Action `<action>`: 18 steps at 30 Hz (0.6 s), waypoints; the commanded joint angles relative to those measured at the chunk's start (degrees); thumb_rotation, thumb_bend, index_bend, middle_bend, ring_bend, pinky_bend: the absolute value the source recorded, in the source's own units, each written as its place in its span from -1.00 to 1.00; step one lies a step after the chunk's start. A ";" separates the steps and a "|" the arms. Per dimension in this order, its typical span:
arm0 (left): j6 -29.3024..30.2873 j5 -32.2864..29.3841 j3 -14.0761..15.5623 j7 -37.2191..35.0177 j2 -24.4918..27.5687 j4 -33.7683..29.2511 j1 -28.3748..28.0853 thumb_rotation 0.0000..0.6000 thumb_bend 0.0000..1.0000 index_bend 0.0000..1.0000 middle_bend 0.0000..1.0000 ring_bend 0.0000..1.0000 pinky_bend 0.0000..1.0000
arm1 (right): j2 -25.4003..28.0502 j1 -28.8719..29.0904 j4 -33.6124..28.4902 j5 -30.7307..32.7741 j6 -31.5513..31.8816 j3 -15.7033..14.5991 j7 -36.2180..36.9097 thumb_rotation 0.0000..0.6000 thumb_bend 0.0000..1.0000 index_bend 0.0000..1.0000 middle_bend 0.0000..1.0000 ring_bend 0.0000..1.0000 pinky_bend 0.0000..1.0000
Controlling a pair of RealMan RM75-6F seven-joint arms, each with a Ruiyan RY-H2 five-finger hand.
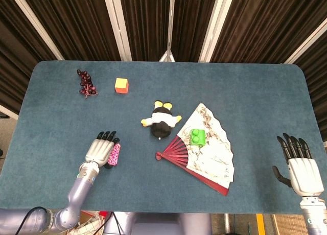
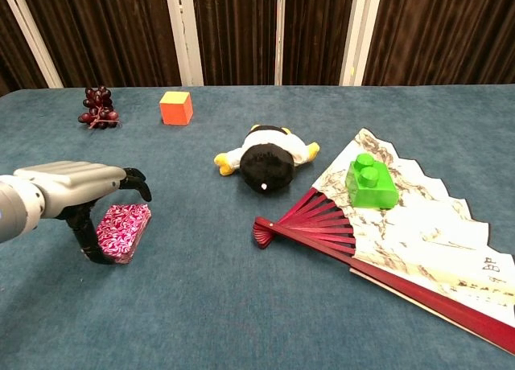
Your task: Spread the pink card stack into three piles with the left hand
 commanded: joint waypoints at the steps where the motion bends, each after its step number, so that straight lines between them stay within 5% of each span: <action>1: 0.48 -0.88 0.12 0.42 -0.61 0.53 -0.65 1.00 -0.55 -0.44 -1.00 -1.00 -1.00 | 0.01 -0.02 0.01 -0.02 0.00 -0.04 0.02 1.00 -0.27 -1.00 -1.00 -1.00 -0.90; 7: 1.63 -0.02 0.51 -1.48 -1.12 0.72 -0.88 1.00 -0.32 -0.01 -1.00 -1.00 -1.00 | -0.03 -0.13 0.08 -0.18 0.21 -0.13 0.19 1.00 -0.27 -1.00 -1.00 -1.00 -0.90; 18: 3.71 5.99 1.60 -7.72 4.89 -2.33 1.21 1.00 -0.31 0.04 -1.00 -1.00 -1.00 | 0.00 -0.21 0.03 -0.07 0.25 -0.15 0.01 1.00 -0.27 -1.00 -1.00 -1.00 -0.90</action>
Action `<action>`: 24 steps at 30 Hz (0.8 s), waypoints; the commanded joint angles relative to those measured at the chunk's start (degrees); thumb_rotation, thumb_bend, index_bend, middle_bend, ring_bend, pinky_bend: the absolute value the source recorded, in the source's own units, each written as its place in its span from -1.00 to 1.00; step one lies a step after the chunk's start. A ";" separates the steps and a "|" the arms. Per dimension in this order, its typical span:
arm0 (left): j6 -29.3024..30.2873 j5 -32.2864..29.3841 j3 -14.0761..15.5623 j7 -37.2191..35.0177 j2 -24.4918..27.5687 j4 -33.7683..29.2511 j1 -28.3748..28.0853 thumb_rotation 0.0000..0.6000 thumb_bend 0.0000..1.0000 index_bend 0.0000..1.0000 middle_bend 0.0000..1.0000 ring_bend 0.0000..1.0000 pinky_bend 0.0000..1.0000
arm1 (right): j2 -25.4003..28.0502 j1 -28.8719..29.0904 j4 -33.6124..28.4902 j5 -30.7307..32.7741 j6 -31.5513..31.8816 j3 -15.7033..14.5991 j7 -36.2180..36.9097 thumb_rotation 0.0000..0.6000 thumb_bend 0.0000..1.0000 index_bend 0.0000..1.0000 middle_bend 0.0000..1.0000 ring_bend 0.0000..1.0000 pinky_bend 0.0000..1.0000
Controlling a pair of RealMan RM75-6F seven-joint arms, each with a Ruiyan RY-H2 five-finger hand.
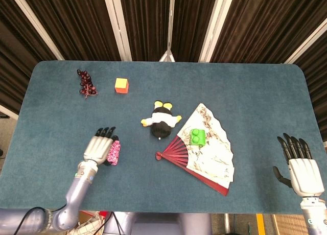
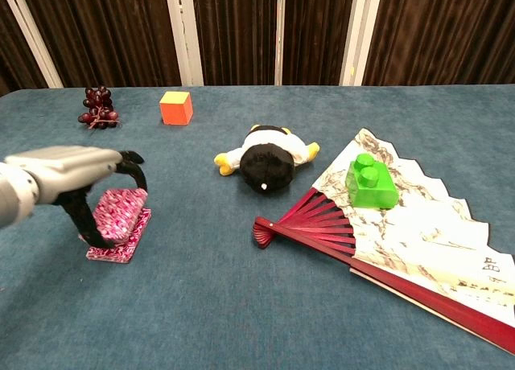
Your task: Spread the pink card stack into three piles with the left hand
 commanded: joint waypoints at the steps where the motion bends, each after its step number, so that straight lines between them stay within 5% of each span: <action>1: 0.67 1.05 0.43 -1.99 3.04 -1.06 1.17 1.00 -0.31 0.04 -1.00 -1.00 -1.00 | 0.00 0.00 -0.02 0.04 -0.02 0.00 -0.03 1.00 -0.27 -1.00 -1.00 -1.00 -0.90; 8: -1.03 2.13 3.34 -6.74 8.17 1.15 3.91 1.00 -0.31 0.03 -1.00 -1.00 -1.00 | 0.02 0.01 -0.18 0.18 -0.17 0.00 -0.14 1.00 -0.27 -1.00 -1.00 -1.00 -0.90; 16: -3.79 2.19 5.32 -9.89 7.89 5.91 5.10 1.00 -0.35 -0.10 -1.00 -1.00 -1.00 | -0.09 0.03 -0.41 0.33 -0.21 0.04 -0.57 1.00 -0.27 -1.00 -1.00 -1.00 -0.90; 24: -5.14 0.06 6.59 -7.19 7.89 6.00 4.35 1.00 -0.70 -0.71 -1.00 -1.00 -1.00 | 0.02 -0.06 -0.23 0.35 -0.01 0.11 -0.23 1.00 -0.27 -1.00 -1.00 -1.00 -0.90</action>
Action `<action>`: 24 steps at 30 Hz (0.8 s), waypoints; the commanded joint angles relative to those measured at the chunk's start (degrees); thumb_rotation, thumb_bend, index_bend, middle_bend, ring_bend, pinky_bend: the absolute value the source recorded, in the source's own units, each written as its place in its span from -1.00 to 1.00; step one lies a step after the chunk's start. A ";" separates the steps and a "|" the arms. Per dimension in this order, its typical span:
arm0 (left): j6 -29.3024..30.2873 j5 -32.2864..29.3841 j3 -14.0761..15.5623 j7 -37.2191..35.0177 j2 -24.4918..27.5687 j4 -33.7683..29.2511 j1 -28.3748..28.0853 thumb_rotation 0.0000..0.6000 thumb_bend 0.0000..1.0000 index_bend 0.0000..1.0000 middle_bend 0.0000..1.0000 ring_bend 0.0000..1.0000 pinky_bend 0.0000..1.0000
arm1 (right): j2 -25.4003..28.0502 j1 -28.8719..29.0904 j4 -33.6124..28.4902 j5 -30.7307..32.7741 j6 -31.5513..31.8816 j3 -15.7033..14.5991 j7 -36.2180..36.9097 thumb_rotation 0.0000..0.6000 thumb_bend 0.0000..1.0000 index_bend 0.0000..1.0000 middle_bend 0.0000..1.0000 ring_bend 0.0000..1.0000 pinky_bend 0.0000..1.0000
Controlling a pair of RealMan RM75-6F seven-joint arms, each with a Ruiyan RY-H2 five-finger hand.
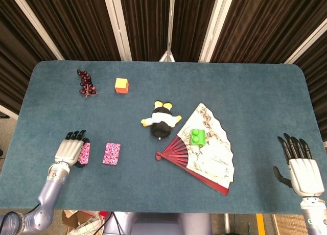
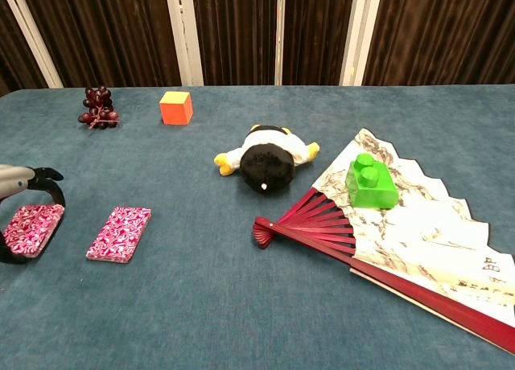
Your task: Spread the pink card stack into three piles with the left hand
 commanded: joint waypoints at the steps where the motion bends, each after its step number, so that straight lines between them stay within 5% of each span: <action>1: -0.21 -2.21 0.40 2.36 0.68 -1.07 -0.67 1.00 -0.72 -0.76 -1.00 -1.00 -1.00 | 0.04 -0.01 0.04 -0.07 0.06 -0.01 0.08 1.00 -0.27 -1.00 -1.00 -1.00 -0.90; 7: 0.20 -6.20 -0.93 4.89 2.56 -4.56 -2.30 1.00 -0.72 -0.87 -1.00 -1.00 -1.00 | -0.07 -0.02 0.04 -0.22 0.14 -0.04 -0.07 1.00 -0.27 -1.00 -1.00 -1.00 -0.90; 12: 0.28 -7.58 -2.96 4.22 3.10 -7.66 -3.52 1.00 -0.72 -0.78 -1.00 -1.00 -1.00 | -0.13 -0.01 0.07 -0.29 0.19 -0.04 -0.14 1.00 -0.27 -1.00 -1.00 -1.00 -0.90; 24: 2.00 -11.35 -4.05 8.20 -3.82 -8.43 -7.82 1.00 -0.72 -0.63 -1.00 -1.00 -1.00 | 0.03 -0.03 0.03 -0.20 0.13 -0.02 0.33 1.00 -0.27 -1.00 -1.00 -1.00 -0.90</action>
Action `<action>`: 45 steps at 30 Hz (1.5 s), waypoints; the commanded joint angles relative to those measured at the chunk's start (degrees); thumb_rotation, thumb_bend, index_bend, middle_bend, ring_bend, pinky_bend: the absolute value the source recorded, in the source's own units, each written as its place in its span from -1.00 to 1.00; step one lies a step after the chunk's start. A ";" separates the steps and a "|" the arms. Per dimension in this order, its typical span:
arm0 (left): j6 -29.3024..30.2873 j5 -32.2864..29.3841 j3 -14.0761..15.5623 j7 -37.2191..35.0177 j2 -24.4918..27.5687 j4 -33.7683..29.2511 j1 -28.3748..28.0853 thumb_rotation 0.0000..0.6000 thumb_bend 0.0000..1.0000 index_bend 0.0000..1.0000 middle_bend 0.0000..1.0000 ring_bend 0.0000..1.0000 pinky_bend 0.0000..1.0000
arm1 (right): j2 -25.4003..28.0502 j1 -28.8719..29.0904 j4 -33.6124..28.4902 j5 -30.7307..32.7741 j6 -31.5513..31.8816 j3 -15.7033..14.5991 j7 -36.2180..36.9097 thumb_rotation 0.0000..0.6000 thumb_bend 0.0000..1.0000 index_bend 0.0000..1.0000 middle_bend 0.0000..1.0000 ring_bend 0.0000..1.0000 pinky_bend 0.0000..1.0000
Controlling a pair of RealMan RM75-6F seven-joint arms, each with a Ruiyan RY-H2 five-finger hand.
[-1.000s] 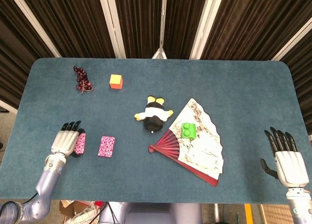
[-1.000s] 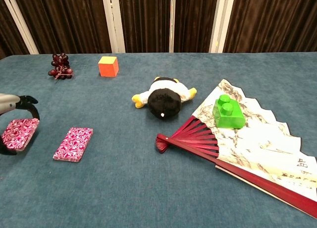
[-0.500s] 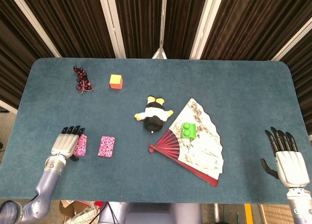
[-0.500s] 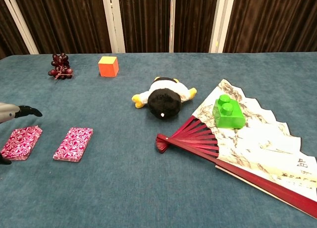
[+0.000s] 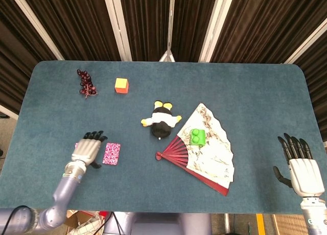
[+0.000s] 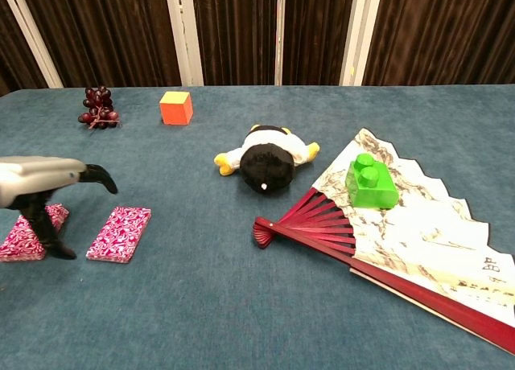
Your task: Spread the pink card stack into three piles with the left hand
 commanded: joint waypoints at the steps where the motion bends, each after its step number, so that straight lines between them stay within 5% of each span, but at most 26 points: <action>1: 0.82 -1.29 -0.27 1.14 -1.96 0.81 -1.14 1.00 -0.72 -0.63 -1.00 -1.00 -1.00 | 0.02 -0.01 0.01 -0.01 0.01 0.00 0.06 1.00 -0.27 -1.00 -1.00 -1.00 -0.90; 15: 1.52 -4.76 -1.04 2.92 -5.93 3.96 -4.04 1.00 -0.67 -0.57 -1.00 -1.00 -1.00 | 0.08 -0.05 -0.03 -0.02 0.03 -0.02 0.32 1.00 -0.27 -1.00 -1.00 -1.00 -0.90; 26: 2.49 -3.73 -0.94 1.68 -6.99 4.81 -4.29 1.00 -0.37 -0.09 -1.00 -1.00 -1.00 | 0.04 -0.06 0.11 -0.14 0.19 0.03 0.58 1.00 -0.27 -1.00 -1.00 -1.00 -0.90; 38: 3.02 2.16 -1.26 -2.91 -4.26 0.13 -3.26 1.00 -0.37 -0.07 -1.00 -1.00 -1.00 | 0.01 -0.01 -0.12 -0.12 0.15 0.07 0.15 1.00 -0.27 -1.00 -1.00 -1.00 -0.90; 45: 2.78 2.56 -0.93 -1.71 -6.96 -0.60 -4.54 1.00 -0.37 -0.08 -1.00 -1.00 -1.00 | 0.03 -0.11 -0.09 -0.10 0.23 0.02 0.22 1.00 -0.27 -1.00 -1.00 -1.00 -0.90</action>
